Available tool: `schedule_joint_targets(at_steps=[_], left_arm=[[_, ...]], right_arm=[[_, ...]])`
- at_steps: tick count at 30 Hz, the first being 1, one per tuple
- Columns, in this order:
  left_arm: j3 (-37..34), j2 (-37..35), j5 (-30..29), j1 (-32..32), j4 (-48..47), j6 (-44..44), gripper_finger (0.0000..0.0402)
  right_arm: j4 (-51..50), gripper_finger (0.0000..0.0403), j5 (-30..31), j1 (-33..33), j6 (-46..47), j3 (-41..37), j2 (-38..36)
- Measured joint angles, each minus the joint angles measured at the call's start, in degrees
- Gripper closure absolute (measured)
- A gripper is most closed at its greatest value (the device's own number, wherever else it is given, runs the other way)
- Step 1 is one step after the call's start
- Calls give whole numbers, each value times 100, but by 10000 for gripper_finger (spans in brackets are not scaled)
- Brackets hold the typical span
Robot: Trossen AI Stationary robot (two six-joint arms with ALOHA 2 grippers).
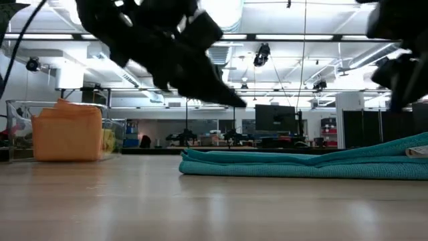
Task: Roll microfiber towels into tight, uniform cylinder then place into a basket
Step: Fold the blue microfiber towel
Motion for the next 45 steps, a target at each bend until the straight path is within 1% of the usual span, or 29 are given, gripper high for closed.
schedule_joint_targets(at_steps=[3, 6, 7, 8, 10, 16, 18, 22, 23, 26, 31, 34, 36, 41, 45], left_arm=[[129, 418, -3, 105, 257, 11, 393], [226, 671, -2, 164, 244, 13, 400], [270, 773, 4, 171, 272, 29, 400], [284, 839, 24, 170, 282, 38, 400], [291, 955, 52, 170, 227, 51, 401], [299, 1030, 177, 169, 310, 213, 401], [288, 990, 395, 170, 291, 239, 401], [295, 972, 1048, 168, 347, 332, 401], [295, 975, 1142, 163, 339, 332, 401], [288, 1000, 1162, 163, 327, 327, 401], [281, 1000, 1162, 170, 276, 323, 401], [252, 1004, 1144, 178, 238, 339, 402], [232, 1004, 1011, 196, 232, 354, 402], [219, 1004, 626, 298, 232, 371, 402], [214, 1006, 601, 409, 182, 459, 402]], right_arm=[[34, 294, 190, 312, 287, -84, 273], [290, 365, 472, 464, 533, -237, 536], [393, 379, 541, 491, 545, -315, 610], [557, 383, 587, 495, 552, -381, 693], [1071, 388, 615, 486, 506, -484, 875], [1828, 394, 637, 484, 278, -562, 1310], [2148, 394, 586, 485, 171, -507, 1476], [2494, 394, 500, 484, -52, -455, 1814], [2445, 394, 446, 484, -50, -447, 1885], [2462, 394, 252, 484, -48, -396, 2125], [2430, 394, 248, 484, 15, -396, 2316], [2329, 394, 241, 460, -246, -390, 2338], [2152, 394, 216, 385, -396, -391, 2308], [1489, 394, 401, 102, -533, -391, 2141], [1102, 394, 785, -133, -758, -419, 2057]])
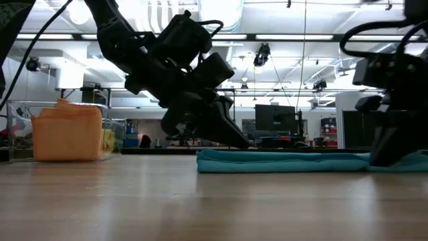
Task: Roll microfiber towels into tight, uniform cylinder then place into a basket
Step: Fold the blue microfiber towel, then roll the blue microfiber towel
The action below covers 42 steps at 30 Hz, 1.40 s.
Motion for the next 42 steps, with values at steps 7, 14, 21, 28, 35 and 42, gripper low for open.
schedule_joint_targets(at_steps=[7, 14, 21, 28, 35, 42], left_arm=[[-9, -36, -18, 67, -3, 2, 401], [19, -485, 49, 65, 36, 4, 401], [145, -451, 61, 65, 21, -278, 401], [135, -512, 67, 61, 423, -280, 401], [0, -1047, -127, 29, -183, -348, 401], [-160, -1347, -399, -47, 5, -259, 401]], right_arm=[[-152, 394, 193, -259, -359, 38, -284], [-92, 394, 562, -250, -1056, 329, -1300], [187, 394, 2517, -252, -1350, 244, -2188], [356, 394, 3358, -263, -1274, 187, -2263], [789, 394, 3371, -278, -1588, 190, -2079], [909, 394, 3391, -351, -1605, 192, -2051]])
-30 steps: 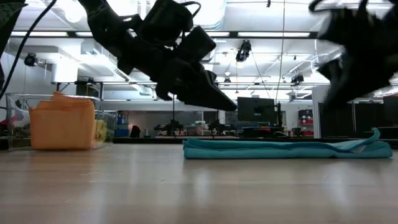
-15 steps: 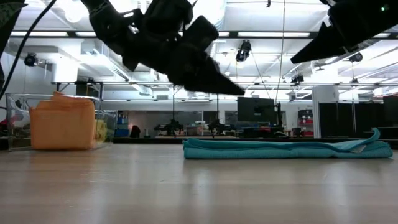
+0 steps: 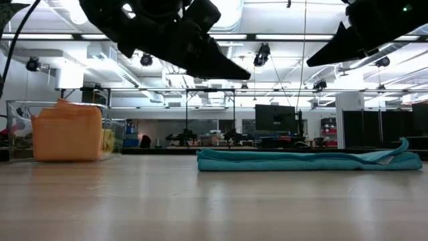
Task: Roll microfiber towels into tight, uniform cylinder then place into a basket
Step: Roll the blue microfiber towel
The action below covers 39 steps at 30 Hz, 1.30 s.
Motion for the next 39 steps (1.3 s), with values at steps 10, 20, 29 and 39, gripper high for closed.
schedule_joint_targets(at_steps=[10, 20, 29, 39], left_arm=[[-28, -3, -295, 0, 214, 4, 401], [-28, 3, -448, 4, 152, -43, 402], [-19, -79, -474, 4, 165, -54, 402], [-25, -255, -478, -11, 185, -309, 402]], right_arm=[[13, 394, 1, -152, 220, 0, -5], [4, 394, 0, -165, 219, 0, -9], [7, 394, -4, -170, 323, 0, -9], [9, 394, -7, -170, 321, 0, -12]])
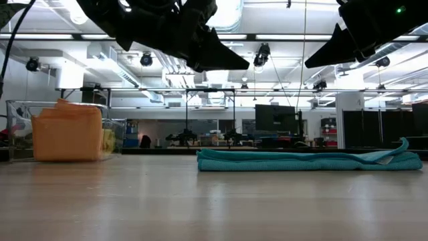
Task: Roll microfiber towels into tight, uniform cylinder then place into a basket
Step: Roll the blue microfiber towel
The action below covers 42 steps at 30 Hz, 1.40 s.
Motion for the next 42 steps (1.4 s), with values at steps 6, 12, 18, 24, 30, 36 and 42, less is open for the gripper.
schedule_joint_targets(at_steps=[6, 12, 18, 24, 30, 36, 42], left_arm=[[0, 0, -7, 7, -14, -33, 402], [0, 0, -7, 7, -18, -35, 402], [0, 0, -8, 7, -18, -35, 402], [0, 0, -9, 7, -9, -12, 402], [31, 0, -9, 9, 119, 152, 402], [31, 0, -9, 9, 153, 160, 402], [35, 0, -9, 9, 155, 161, 402]], right_arm=[[0, 394, 2, -2, -60, 0, 0], [8, 394, 2, -4, -65, 0, 0], [247, 394, 2, -4, -63, 0, 0], [249, 394, 3, -4, -63, 0, 0], [254, 394, 0, -2, 90, 0, 0], [251, 394, -42, -2, 302, -9, 0], [251, 394, -44, -2, 382, -9, 0]])
